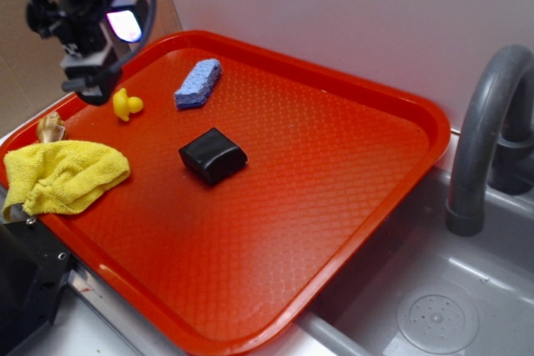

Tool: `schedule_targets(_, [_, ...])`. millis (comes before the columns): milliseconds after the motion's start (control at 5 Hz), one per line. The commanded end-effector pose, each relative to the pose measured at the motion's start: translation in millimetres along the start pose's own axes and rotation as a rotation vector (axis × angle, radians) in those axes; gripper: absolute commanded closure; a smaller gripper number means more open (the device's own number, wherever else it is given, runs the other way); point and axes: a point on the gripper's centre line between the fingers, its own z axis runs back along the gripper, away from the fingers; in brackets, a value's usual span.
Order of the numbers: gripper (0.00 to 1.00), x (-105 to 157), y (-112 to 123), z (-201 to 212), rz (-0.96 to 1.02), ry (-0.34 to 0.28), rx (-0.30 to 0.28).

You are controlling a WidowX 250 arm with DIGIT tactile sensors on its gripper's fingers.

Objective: Grab the black box.

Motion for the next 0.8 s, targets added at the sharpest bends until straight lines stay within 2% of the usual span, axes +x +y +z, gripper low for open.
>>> schedule_targets(0, [0.0, 31.0, 10.7, -52.2, -0.503, -0.134, 0.185])
schedule_targets(200, [0.0, 32.2, 15.2, -85.8, -0.768, -0.075, 0.146])
schedule_targets(400, [0.0, 23.7, 16.9, -126.7, -0.874, -0.049, 0.058])
schedule_targets(600, [0.0, 31.9, 13.4, -133.7, -0.896, -0.003, -0.026])
